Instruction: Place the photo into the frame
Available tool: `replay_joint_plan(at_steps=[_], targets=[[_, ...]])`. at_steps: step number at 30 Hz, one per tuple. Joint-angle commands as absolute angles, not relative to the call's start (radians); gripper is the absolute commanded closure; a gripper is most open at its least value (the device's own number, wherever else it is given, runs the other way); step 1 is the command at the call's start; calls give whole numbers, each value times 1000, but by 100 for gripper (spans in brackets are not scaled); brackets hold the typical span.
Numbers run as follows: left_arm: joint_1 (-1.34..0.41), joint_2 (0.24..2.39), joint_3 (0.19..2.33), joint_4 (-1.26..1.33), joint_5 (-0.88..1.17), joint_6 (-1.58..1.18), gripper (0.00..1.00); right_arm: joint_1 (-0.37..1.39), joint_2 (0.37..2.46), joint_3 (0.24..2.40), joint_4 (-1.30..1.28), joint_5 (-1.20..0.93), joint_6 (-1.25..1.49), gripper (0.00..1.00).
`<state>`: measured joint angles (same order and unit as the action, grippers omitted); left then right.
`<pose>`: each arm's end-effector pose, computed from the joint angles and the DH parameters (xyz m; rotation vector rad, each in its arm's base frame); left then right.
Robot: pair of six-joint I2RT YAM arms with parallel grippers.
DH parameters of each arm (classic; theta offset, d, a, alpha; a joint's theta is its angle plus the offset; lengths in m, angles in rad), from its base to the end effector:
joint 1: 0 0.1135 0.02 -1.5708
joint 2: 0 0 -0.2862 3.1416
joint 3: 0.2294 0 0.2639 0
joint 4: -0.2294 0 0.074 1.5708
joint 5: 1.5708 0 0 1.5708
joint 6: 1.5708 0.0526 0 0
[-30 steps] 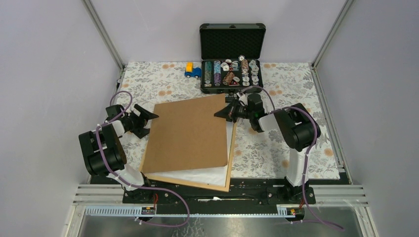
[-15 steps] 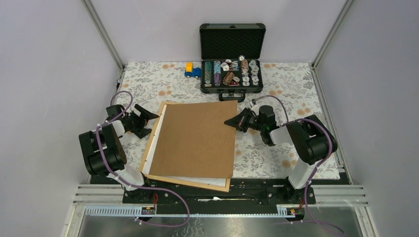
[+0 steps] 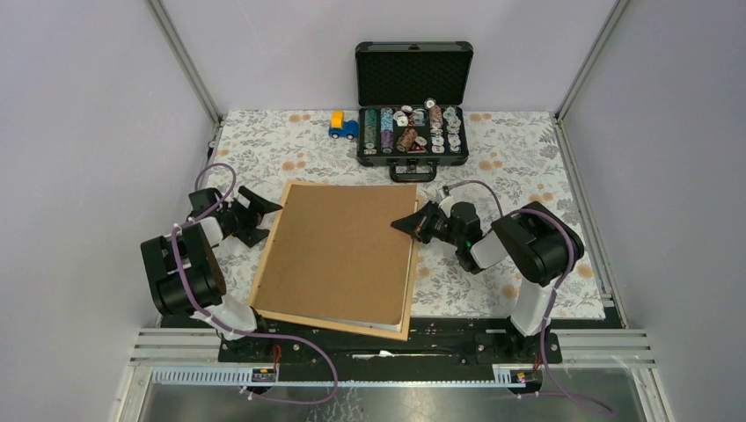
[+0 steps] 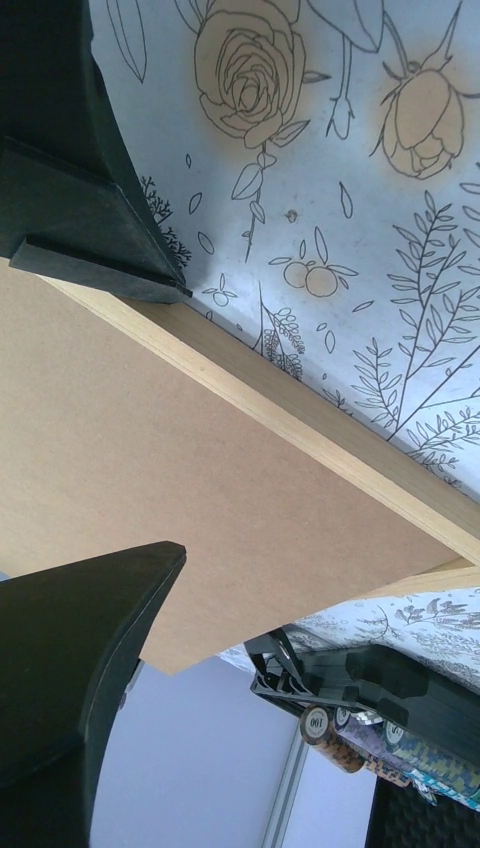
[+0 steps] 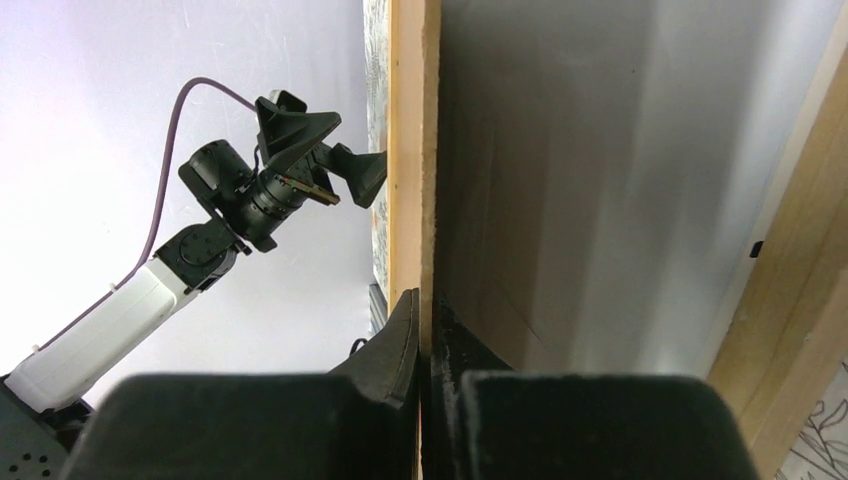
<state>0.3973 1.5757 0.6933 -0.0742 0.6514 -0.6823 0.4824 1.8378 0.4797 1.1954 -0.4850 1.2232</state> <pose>0.2869 0.0858 0.1447 -1.0431 2.2561 -0.9375 0.2786 0.1736 0.1315 0.3304 2.0048 1.5953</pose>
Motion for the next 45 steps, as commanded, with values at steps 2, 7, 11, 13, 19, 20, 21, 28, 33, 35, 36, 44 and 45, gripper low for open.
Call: replay_joint_plan(at_steps=[2, 7, 11, 13, 19, 20, 21, 28, 33, 35, 36, 44, 45], targets=[[385, 1599, 624, -177, 612, -672, 1, 535, 1907, 496, 1323, -354, 1158, 100], [385, 1602, 626, -177, 606, -668, 1, 543, 1965, 503, 1368, -361, 1109, 100], [385, 1603, 625, -177, 599, -665, 2, 545, 1948, 503, 1272, -372, 1080, 97], [385, 1600, 625, -176, 588, -664, 1, 545, 1904, 517, 1147, -370, 1034, 91], [385, 1598, 636, -190, 582, -649, 1, 546, 1798, 573, 792, -351, 882, 73], [385, 1595, 638, -192, 578, -645, 1, 545, 1782, 587, 735, -346, 859, 69], [385, 1593, 640, -193, 576, -646, 1, 546, 1768, 604, 683, -349, 839, 66], [385, 1591, 656, -206, 567, -634, 1, 547, 1715, 726, 290, -313, 714, 44], [385, 1597, 666, -212, 566, -625, 2, 548, 1699, 753, 155, -285, 661, 32], [385, 1598, 667, -215, 560, -620, 1, 549, 1689, 782, 82, -270, 631, 29], [385, 1599, 669, -215, 560, -620, 1, 549, 1685, 798, 44, -264, 616, 28], [387, 1597, 675, -219, 550, -616, 1, 564, 1627, 843, -164, -245, 551, 23], [386, 1596, 675, -218, 549, -616, 2, 570, 1626, 856, -198, -232, 541, 23]])
